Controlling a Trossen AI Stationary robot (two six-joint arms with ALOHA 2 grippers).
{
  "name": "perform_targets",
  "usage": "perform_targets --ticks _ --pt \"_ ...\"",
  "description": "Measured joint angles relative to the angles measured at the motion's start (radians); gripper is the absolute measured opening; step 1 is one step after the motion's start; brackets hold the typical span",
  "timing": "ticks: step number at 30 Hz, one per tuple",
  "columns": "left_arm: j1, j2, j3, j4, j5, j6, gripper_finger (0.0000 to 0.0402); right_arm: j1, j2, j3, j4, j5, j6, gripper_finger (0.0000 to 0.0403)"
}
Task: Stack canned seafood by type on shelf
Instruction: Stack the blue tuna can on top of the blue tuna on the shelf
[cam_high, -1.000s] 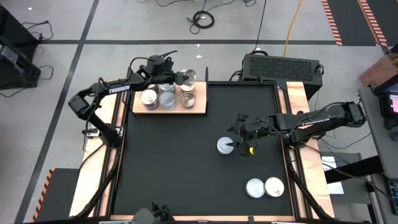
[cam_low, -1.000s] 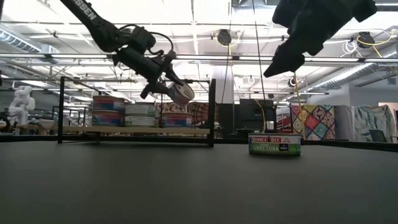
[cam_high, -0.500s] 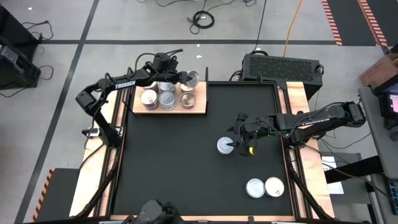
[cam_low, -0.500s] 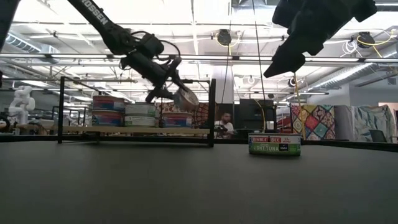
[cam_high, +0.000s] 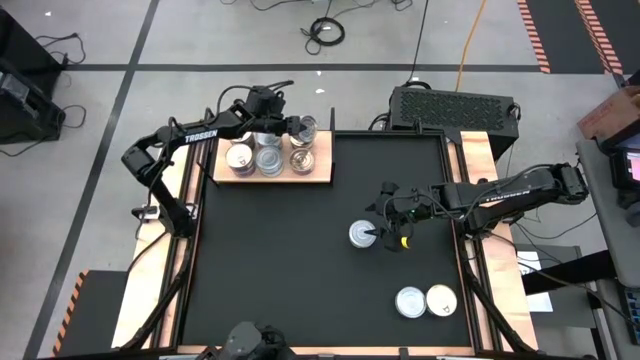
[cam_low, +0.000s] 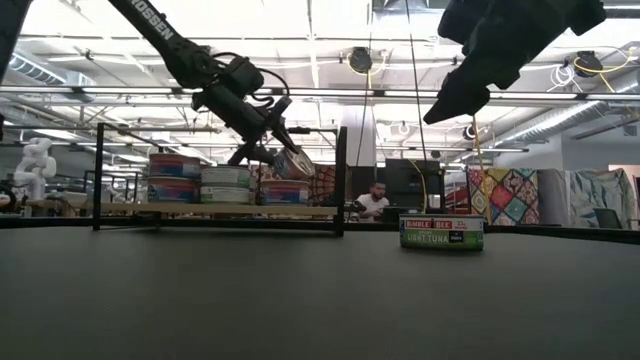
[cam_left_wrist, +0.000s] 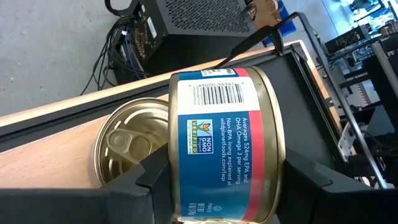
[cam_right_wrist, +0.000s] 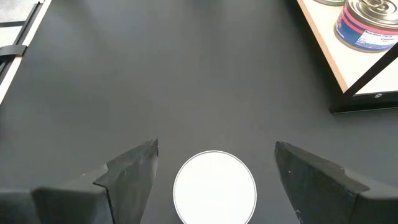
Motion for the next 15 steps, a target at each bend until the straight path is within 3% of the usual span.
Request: perform_targets --ticks 15 --pt "-0.008 0.0 0.0 -0.003 -0.003 0.001 0.0205 0.0 0.0 0.0 0.0 0.0 0.0 0.0313"
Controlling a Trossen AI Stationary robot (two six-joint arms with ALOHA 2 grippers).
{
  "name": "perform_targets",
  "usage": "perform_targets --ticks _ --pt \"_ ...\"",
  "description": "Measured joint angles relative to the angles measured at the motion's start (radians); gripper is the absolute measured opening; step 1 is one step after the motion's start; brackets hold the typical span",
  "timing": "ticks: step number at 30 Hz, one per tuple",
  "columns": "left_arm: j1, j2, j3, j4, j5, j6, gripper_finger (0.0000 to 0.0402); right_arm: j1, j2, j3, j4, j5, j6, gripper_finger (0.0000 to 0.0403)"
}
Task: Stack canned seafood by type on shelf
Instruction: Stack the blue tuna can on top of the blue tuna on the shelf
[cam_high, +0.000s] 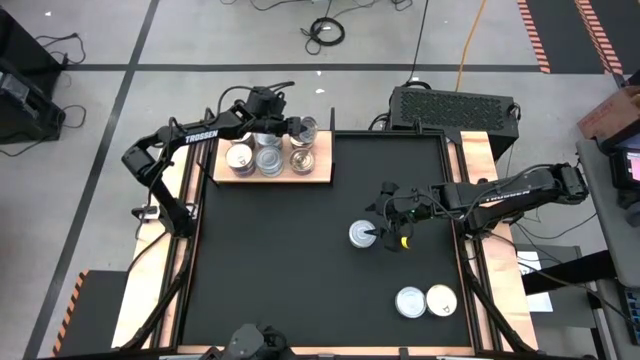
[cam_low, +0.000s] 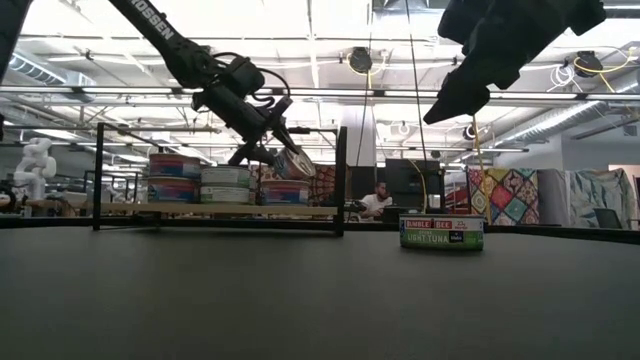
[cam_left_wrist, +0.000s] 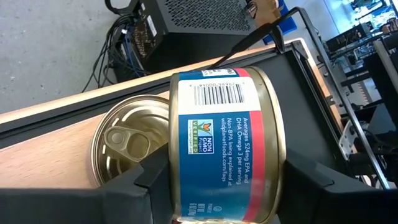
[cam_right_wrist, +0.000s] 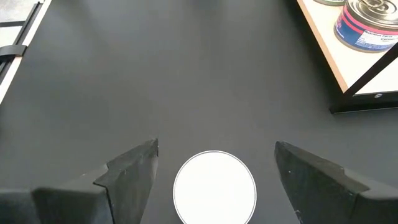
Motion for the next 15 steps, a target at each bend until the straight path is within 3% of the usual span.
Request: perform_targets --ticks 15 --pt "0.0 0.0 0.0 -0.003 -0.004 0.0 0.0217 0.0 0.0 0.0 0.0 0.0 0.005 0.0313"
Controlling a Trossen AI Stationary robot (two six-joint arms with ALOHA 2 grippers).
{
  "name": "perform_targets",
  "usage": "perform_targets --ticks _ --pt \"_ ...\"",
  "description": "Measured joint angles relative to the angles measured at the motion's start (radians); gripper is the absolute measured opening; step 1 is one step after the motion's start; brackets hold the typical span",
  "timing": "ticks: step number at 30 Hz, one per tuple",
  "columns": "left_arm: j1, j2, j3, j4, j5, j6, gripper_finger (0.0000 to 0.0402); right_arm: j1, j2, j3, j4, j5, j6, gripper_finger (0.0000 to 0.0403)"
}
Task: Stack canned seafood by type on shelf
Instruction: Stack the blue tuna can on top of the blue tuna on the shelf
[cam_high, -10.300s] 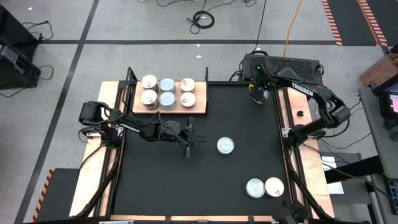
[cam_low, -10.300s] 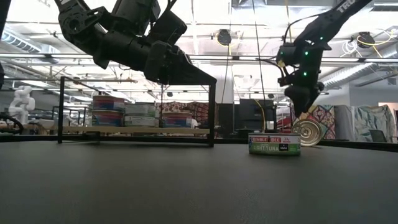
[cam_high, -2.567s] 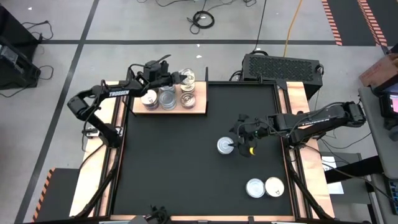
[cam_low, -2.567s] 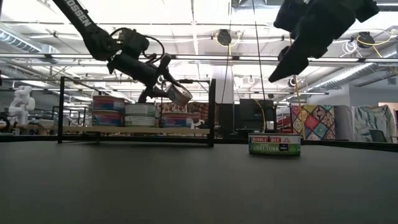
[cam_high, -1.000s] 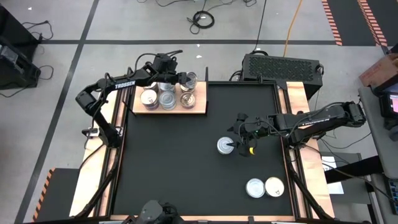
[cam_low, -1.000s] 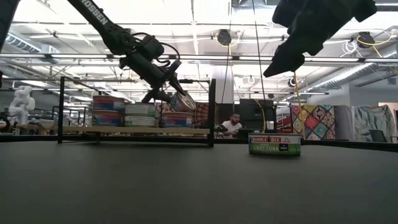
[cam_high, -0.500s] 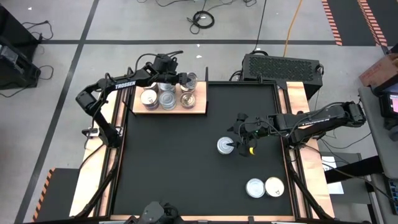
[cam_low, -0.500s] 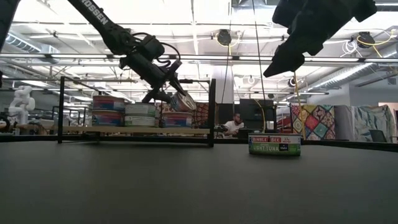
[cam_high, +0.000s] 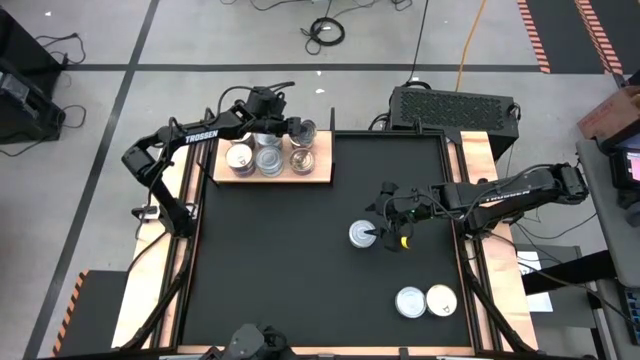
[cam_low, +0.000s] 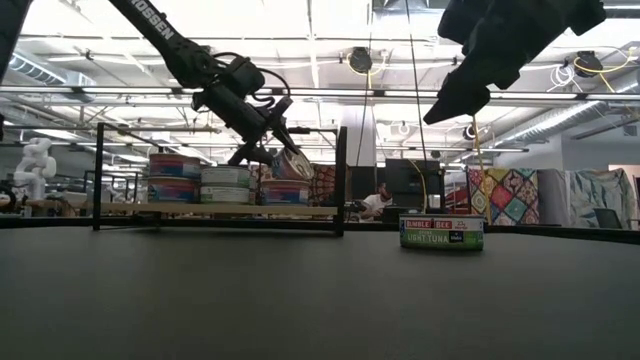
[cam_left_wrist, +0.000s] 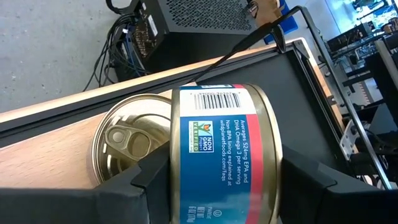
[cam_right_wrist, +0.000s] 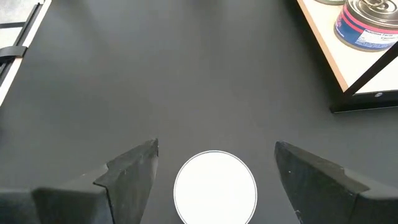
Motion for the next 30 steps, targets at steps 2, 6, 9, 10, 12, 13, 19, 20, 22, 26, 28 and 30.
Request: perform_targets --ticks 2,6,9,10,12,13,19,20,22,26,28,30 --pt "0.0 0.0 0.0 0.0 0.0 -0.004 0.0218 0.0 0.0 0.0 0.0 0.0 0.006 0.0313" --pt "0.0 0.0 0.0 0.0 -0.008 -0.006 0.0218 0.0 0.0 0.0 -0.001 0.0 0.011 0.0313" --pt "0.0 0.0 0.0 0.0 -0.018 -0.006 0.0219 0.0 0.0 0.0 -0.001 0.0 0.018 0.0313" --pt "0.0 0.0 0.0 0.0 -0.018 -0.006 0.0219 0.0 0.0 0.0 -0.001 0.0 0.019 0.0313" --pt "0.0 0.0 0.0 0.0 -0.018 -0.006 0.0219 0.0 0.0 0.0 -0.002 0.0 0.02 0.0313" --pt "0.0 0.0 0.0 0.0 -0.018 -0.006 0.0219 0.0 0.0 0.0 -0.002 0.0 0.02 0.0313" --pt "0.0 0.0 0.0 0.0 -0.018 -0.006 0.0219 0.0 0.0 0.0 -0.002 0.0 0.018 0.0313" --pt "0.0 0.0 0.0 0.0 -0.018 -0.006 0.0219 0.0 0.0 0.0 -0.002 0.0 0.018 0.0313" --pt "0.0 0.0 0.0 0.0 -0.019 -0.006 0.0219 0.0 0.0 0.0 -0.002 0.0 0.018 0.0313" --pt "0.0 0.0 0.0 0.0 -0.019 -0.006 0.0219 0.0 0.0 0.0 -0.002 0.0 0.017 0.0313" --pt "0.0 0.0 0.0 0.0 -0.02 -0.006 0.0219 0.0 0.0 0.0 -0.002 0.0 0.017 0.0313" --pt "0.0 0.0 0.0 0.0 -0.02 -0.006 0.0219 0.0 0.0 0.0 -0.002 0.0 0.017 0.0313"
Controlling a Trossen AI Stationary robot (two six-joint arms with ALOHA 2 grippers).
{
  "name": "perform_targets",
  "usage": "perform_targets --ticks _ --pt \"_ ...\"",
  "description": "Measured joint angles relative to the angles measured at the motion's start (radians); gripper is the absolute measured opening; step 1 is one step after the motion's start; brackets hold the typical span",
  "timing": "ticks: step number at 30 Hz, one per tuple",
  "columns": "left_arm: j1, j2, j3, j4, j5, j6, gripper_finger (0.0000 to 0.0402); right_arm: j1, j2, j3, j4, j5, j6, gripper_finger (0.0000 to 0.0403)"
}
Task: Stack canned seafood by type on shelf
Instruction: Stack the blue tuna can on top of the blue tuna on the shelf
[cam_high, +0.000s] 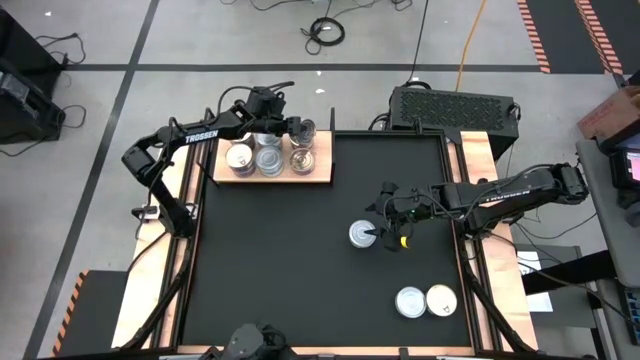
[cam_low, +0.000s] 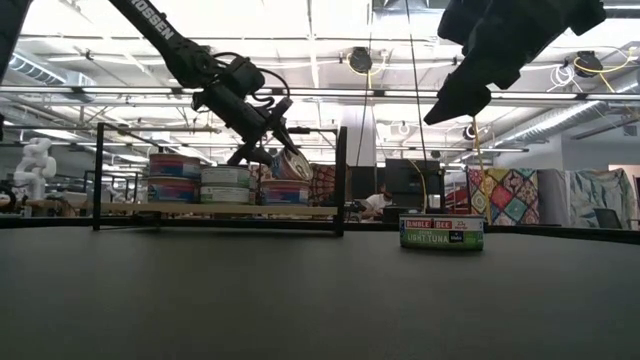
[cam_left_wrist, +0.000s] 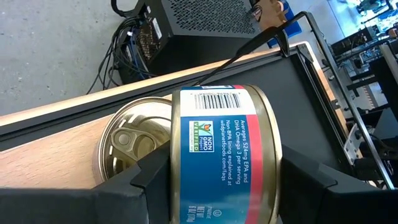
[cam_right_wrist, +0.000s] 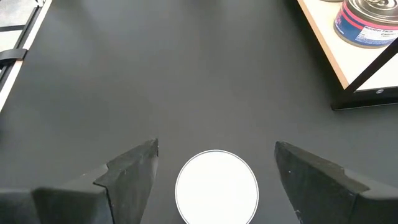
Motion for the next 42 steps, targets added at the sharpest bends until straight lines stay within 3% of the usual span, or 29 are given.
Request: perform_targets --ticks 42 --pt "0.0 0.0 0.0 0.001 -0.033 0.026 0.0219 0.0 0.0 0.0 0.003 0.0 0.003 0.0313"
